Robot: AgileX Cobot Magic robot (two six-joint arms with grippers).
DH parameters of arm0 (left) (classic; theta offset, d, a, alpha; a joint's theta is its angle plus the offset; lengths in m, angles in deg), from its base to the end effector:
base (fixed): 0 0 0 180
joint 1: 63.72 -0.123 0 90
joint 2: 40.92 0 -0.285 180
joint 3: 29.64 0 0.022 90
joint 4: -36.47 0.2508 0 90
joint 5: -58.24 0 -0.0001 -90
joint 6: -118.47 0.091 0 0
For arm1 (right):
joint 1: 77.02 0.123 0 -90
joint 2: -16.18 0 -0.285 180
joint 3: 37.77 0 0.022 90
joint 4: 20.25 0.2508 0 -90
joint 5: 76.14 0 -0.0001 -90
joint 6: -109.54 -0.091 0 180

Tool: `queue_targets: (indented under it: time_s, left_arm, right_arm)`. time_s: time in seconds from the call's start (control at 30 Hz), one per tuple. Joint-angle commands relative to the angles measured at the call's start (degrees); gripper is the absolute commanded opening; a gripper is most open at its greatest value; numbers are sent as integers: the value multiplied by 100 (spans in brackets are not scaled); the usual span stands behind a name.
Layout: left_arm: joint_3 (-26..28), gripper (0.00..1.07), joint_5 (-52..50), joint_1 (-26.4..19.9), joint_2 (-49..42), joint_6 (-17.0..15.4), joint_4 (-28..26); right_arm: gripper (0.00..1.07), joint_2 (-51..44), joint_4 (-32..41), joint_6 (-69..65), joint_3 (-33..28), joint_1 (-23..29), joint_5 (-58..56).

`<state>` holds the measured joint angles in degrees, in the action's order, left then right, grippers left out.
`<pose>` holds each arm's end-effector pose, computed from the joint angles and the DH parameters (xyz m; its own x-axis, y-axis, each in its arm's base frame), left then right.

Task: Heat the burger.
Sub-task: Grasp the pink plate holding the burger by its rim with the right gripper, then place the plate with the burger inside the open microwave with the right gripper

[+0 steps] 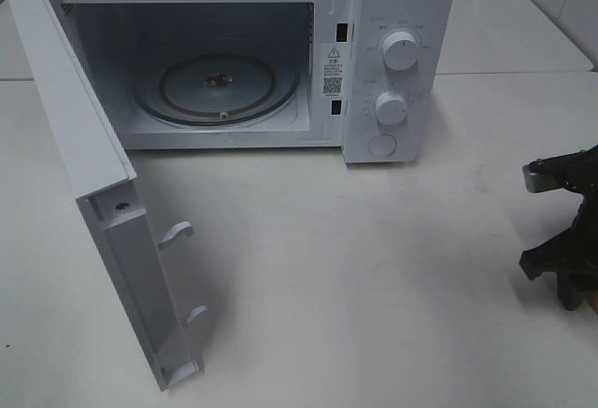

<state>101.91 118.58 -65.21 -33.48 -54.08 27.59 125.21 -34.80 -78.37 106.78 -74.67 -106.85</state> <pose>-0.0059 -0.0124 0.2792 -0.4315 0.0412 -0.9012 0.1178 0.9930 -0.0111 0.2655 -0.0008 0.1113 -0.9888 -0.1214 -0.0873 -0.1090 0.9848 -0.1352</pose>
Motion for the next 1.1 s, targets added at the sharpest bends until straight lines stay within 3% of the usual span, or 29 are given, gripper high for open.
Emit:
queue_targets:
  time_s: [0.03, 0.13, 0.53, 0.8, 0.87, 1.1]
  left_arm:
    - [-23, 98, -80, -6, -138, -17, -6]
    - [-23, 98, -80, -6, -138, -17, -6]
    - [-23, 98, -80, -6, -138, -17, -6]
    - [-23, 98, -80, -6, -138, -17, -6]
    - [-23, 98, -80, -6, -138, -17, -6]
    - [-23, 98, -80, -6, -138, -17, -6]
  right_arm:
    - [11, 69, -80, -160, -34, -34, -92]
    - [0, 69, -80, -149, -34, -34, -132]
    - [0, 23, -258, -401, -34, 97, -143]
    - [0, -23, -1152, -1490, -34, 596, -441]
    - [0, -23, -1725, -2235, -34, 859, -710]
    - [0, -23, -1879, -2687, -34, 1003, -900]
